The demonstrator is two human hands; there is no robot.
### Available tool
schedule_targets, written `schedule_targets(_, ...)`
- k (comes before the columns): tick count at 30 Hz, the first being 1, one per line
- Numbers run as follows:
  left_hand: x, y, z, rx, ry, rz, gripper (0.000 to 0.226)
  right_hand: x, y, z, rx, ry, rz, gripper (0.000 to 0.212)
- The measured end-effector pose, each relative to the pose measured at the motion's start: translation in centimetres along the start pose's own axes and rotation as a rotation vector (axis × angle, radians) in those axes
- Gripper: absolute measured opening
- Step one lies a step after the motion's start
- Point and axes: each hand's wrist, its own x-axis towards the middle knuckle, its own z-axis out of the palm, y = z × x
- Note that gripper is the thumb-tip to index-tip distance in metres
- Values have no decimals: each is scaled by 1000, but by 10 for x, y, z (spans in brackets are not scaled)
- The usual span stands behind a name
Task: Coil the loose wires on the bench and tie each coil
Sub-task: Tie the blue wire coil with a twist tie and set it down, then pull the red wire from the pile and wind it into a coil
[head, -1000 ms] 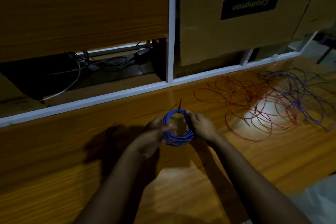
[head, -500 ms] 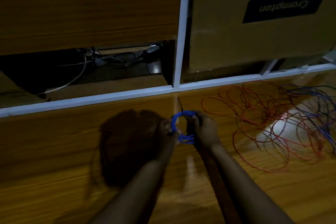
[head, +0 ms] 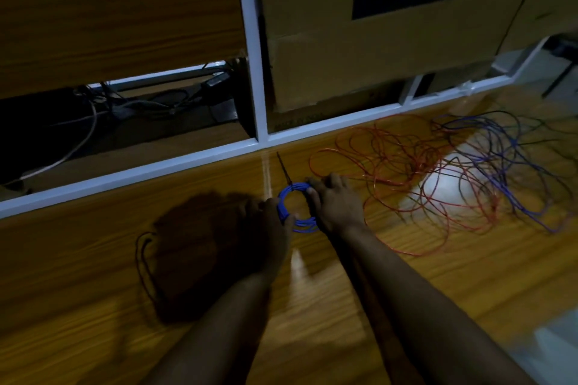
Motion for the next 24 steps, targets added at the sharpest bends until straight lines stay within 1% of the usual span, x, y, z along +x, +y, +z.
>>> schedule_targets(2,2,-1,0,-120,11,15,51,-3,7,-7,39,27,26,45)
schedule_targets(4,2,-1,-5,-234,70,37,59,-9,23,-18,91,171,116,42)
schedule_targets(6,0,3,-13,-283,149,105,58,-22,45,-28,58,300,225,38)
schedule_targets(8,-4,10,-21,-255,223,194,51,-37,63,-32,-19,298,337,35)
schedule_targets(10,-10,21,-25,-241,274,230,44,-50,72,-31,-59,195,409,36)
schedule_targets(12,-19,30,-26,-303,225,167,45,-59,74,-28,-36,137,427,31)
schedule_targets(14,-31,35,-30,-371,174,125,46,-68,72,-30,-19,139,433,23)
schedule_targets(15,-37,36,-31,-384,168,129,45,-72,70,-33,-17,159,433,20)
schedule_targets(18,-55,31,-38,-403,141,215,40,-87,63,-41,-26,314,388,7)
schedule_targets(20,-62,26,-43,-457,25,246,37,-100,52,-49,-23,390,346,9)
schedule_targets(22,-73,23,-49,-524,-153,272,36,-119,37,-58,117,426,327,11)
schedule_targets(24,-84,25,-59,-584,-285,306,39,-143,22,-63,216,477,345,14)
